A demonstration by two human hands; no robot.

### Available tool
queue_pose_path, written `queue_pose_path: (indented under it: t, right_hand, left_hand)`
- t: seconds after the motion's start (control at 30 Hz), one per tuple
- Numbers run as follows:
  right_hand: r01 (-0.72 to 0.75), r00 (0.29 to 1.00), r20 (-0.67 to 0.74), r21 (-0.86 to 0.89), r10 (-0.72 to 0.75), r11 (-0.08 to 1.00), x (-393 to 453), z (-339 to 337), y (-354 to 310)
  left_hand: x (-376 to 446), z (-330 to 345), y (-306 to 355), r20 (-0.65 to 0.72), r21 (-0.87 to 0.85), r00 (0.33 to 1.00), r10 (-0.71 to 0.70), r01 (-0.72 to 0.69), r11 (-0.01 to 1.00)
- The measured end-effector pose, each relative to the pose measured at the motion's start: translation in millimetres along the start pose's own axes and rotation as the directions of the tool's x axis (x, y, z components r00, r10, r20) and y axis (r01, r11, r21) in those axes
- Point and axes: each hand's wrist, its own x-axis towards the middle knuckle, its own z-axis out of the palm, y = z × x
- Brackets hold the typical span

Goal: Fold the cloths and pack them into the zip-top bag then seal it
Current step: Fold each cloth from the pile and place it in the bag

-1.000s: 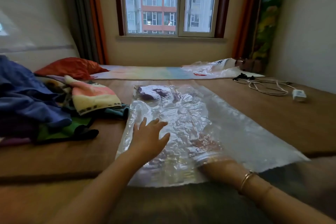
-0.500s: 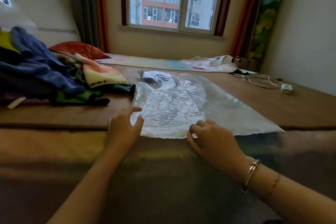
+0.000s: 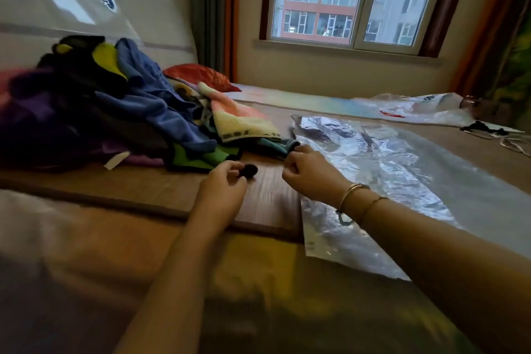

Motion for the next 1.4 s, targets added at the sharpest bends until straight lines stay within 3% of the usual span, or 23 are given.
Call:
queue_pose_path:
  t: [0.1,0.23,0.37,0.6,0.77,0.87,1.07,1.17,1.3,1.4]
  right_hand:
    - [-0.039,0.997,0.058,-0.036,0.041,0.999,50.7,25.2,8.0]
    - [-0.131,0.991,0.036,0.08,0.129,0.988,104.8,42.6,12.1]
    - [-0.317,0.944,-0.039,0.166,0.327,0.934,151.5,51.2,23.6]
    - [-0.445,0.891,0.061,0.31,0.449,0.84,193.3,63.3,32.9]
    - [-0.453,0.856,0.073,0.581,0.512,0.676,211.7,67.6,31.5]
    - [-0.457,0.838,0.089,0.654,0.538,0.603,214.0,63.9,29.6]
    - [-0.148,0.846,-0.154,0.852,0.51,0.503,182.5,31.7,16.9]
    - [-0.006,0.875,-0.141,0.954,0.463,0.301,154.3,-4.5,9.2]
    - [0.002,0.943,0.025,0.997,0.331,-0.083,92.8,-62.8,8.3]
    - [0.003,0.977,0.027,0.991,0.213,-0.136,38.3,-94.6,10.1]
  left_hand:
    - [17.2,-7.2,-16.0,-0.031,-0.005,0.999,-0.021,0.021,1.0]
    - [34.2,-9.4,-29.4,-0.063,-0.057,0.998,-0.025,0.022,0.998]
    - [41.4,-8.7,-38.7,-0.1,-0.108,0.995,-0.027,0.016,0.994]
    - [47.2,-6.2,-41.8,-0.135,-0.102,0.991,-0.018,0.004,0.995]
    - [48.3,-4.2,-40.6,-0.137,-0.093,0.99,-0.028,0.015,0.996]
    - [45.7,-4.7,-39.1,-0.133,-0.109,0.991,-0.026,0.012,0.994]
    - [37.3,-6.8,-31.1,-0.172,-0.162,0.985,-0.017,-0.011,0.987]
    - [27.8,-5.9,-19.7,-0.164,-0.242,0.986,-0.027,-0.013,0.97]
    - [7.8,-1.7,-7.0,-0.161,-0.296,0.987,-0.006,-0.043,0.954]
    - [-12.3,2.5,0.6,-0.163,-0.3,0.986,0.021,-0.07,0.951]
